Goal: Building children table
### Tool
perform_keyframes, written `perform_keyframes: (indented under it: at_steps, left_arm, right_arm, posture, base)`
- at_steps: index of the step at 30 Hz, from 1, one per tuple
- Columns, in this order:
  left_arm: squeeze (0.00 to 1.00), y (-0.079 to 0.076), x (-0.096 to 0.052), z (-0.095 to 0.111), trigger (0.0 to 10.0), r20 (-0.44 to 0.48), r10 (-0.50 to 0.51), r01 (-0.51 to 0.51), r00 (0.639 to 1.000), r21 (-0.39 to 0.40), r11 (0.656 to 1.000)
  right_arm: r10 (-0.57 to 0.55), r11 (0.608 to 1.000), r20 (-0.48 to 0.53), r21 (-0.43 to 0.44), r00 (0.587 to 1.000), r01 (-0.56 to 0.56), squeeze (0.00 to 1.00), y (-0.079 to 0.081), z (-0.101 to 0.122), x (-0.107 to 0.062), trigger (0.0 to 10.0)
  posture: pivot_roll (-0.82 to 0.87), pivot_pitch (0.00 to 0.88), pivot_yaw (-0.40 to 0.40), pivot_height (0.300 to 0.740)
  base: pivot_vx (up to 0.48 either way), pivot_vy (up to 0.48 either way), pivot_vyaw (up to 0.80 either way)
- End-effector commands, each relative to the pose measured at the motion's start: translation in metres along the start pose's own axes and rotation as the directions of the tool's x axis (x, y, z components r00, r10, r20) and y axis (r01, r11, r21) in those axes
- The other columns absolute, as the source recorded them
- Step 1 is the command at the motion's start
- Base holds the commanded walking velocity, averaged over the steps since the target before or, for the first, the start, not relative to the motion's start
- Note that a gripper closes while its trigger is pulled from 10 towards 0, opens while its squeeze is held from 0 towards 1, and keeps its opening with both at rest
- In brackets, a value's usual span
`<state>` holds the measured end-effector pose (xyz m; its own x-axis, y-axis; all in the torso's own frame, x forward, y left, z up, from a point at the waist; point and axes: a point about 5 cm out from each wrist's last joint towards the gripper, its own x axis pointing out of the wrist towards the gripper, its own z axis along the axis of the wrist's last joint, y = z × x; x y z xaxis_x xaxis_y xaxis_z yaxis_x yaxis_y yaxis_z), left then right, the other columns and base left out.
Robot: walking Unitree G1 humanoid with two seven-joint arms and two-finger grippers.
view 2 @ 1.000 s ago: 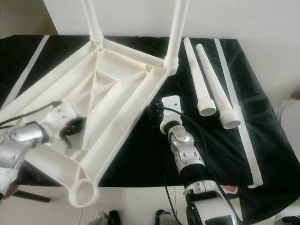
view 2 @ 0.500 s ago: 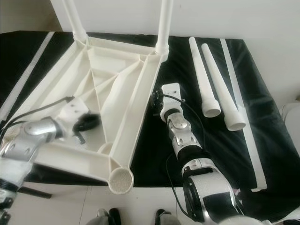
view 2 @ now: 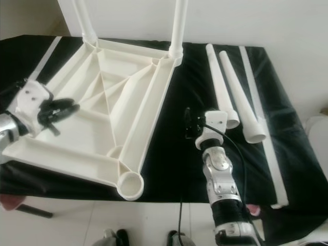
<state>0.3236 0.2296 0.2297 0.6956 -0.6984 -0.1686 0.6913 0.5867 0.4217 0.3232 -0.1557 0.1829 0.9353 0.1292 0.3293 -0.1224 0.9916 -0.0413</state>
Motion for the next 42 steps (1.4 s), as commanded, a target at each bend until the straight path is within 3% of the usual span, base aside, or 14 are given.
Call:
perform_keyframes:
  at_steps: [1,12,13,15,24,27,28,30,35,42]
  left_arm:
    - [1.0,-0.007,-0.003,-0.002,10.0,-0.012,-0.086,0.086,0.996,-0.01,0.996]
    - [1.0,-0.02,0.001,0.0,10.0,-0.044,-0.272,0.273,0.961,0.028,0.962]
    - [0.04,-0.02,-0.001,0.001,10.0,-0.044,-0.284,0.286,0.958,0.029,0.958]
    - [0.0,-0.021,-0.009,0.0,10.0,-0.064,-0.333,0.335,0.941,0.008,0.942]
    - [0.0,-0.024,-0.028,-0.002,10.0,-0.114,-0.412,0.413,0.904,-0.017,0.911]
    - [0.0,-0.021,-0.026,-0.006,10.0,-0.166,-0.375,0.384,0.912,0.024,0.923]
    - [1.0,-0.017,-0.023,-0.006,10.0,-0.152,-0.338,0.349,0.929,0.049,0.936]
    - [1.0,-0.01,-0.018,-0.001,10.0,-0.099,-0.291,0.296,0.952,0.04,0.954]
    - [1.0,-0.012,-0.019,0.005,10.0,-0.071,-0.315,0.316,0.947,0.005,0.949]
    - [1.0,-0.008,-0.018,0.013,10.0,-0.048,-0.306,0.306,0.951,0.013,0.952]
  right_arm:
    - [0.012,1.0,-0.007,0.011,1.0,-0.012,0.0,0.0,0.004,-0.006,10.0]
    - [0.05,0.998,-0.053,-0.026,0.997,-0.052,0.0,-0.008,0.012,-0.035,10.0]
    - [0.051,0.998,-0.058,-0.025,0.997,-0.052,0.0,-0.009,0.012,-0.037,10.0]
    - [0.051,0.998,-0.08,-0.033,0.995,-0.054,0.0,-0.011,0.011,-0.046,10.0]
    - [0.064,0.996,-0.137,-0.06,0.988,-0.073,0.0,-0.018,0.01,-0.061,10.0]
    - [0.077,0.993,-0.145,-0.074,0.986,-0.089,0.0,-0.02,0.009,-0.06,10.0]
    - [0.081,0.993,-0.15,-0.076,0.985,-0.094,0.0,-0.02,0.01,-0.06,10.0]
    - [0.085,0.993,-0.155,-0.074,0.984,-0.097,0.0,-0.018,0.01,-0.059,10.0]
    - [0.089,0.993,-0.159,-0.065,0.983,-0.1,0.0,-0.015,0.011,-0.06,10.0]
    - [0.085,0.993,-0.17,-0.065,0.982,-0.098,0.0,-0.015,0.011,-0.065,10.0]
  posture:
    - [-0.04,0.22,-0.007,0.74]
    - [-0.05,0.219,0.003,0.74]
    - [-0.05,0.219,0.005,0.74]
    - [-0.05,0.224,0.011,0.74]
    - [-0.05,0.231,0.011,0.74]
    - [-0.04,0.235,0.013,0.74]
    - [-0.03,0.239,0.011,0.74]
    - [-0.04,0.241,0.014,0.74]
    - [-0.04,0.242,0.015,0.74]
    - [-0.05,0.239,0.02,0.74]
  base:
    - [0.0,0.0,0.0]
    - [0.0,0.0,0.0]
    - [0.0,0.0,0.0]
    - [0.0,0.0,0.0]
    - [0.0,0.0,0.0]
    - [0.0,0.0,0.0]
    - [0.0,0.0,0.0]
    - [0.0,0.0,0.0]
    - [0.0,0.0,0.0]
    - [0.0,0.0,0.0]
